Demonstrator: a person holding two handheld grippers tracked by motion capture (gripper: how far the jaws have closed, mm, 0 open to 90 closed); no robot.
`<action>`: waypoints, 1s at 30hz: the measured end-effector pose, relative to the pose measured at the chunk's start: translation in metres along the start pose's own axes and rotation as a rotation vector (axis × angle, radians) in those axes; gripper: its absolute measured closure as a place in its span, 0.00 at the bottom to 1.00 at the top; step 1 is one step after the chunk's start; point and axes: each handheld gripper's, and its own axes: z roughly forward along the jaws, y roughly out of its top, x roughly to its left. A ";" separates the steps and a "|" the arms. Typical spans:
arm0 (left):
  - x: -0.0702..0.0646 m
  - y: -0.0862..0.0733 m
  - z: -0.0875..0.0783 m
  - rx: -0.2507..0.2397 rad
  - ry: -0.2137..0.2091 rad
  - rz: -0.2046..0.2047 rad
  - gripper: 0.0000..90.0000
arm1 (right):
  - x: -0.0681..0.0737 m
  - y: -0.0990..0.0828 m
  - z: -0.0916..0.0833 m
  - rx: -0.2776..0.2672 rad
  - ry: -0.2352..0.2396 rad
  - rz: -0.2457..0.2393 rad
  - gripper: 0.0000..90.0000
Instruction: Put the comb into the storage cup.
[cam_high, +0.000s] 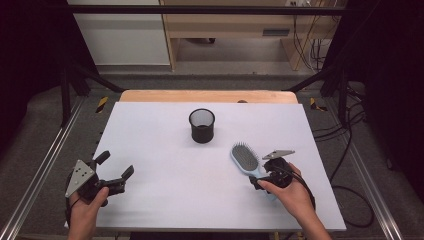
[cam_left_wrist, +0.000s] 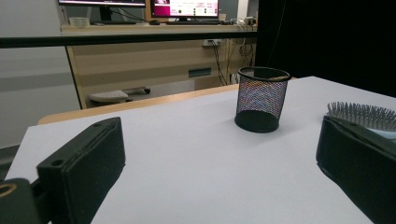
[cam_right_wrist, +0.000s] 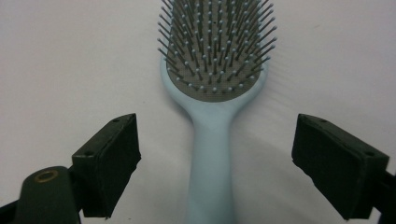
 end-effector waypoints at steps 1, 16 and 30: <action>0.000 0.000 0.000 0.001 0.000 0.000 0.02 | 0.000 0.000 0.002 0.006 0.007 0.000 0.14; 0.000 0.000 0.000 0.003 -0.003 0.002 0.01 | 0.005 0.004 0.017 0.078 -0.007 -0.018 0.45; 0.000 0.000 0.000 0.006 -0.002 0.005 0.02 | 0.003 0.004 0.020 0.098 -0.033 -0.025 0.68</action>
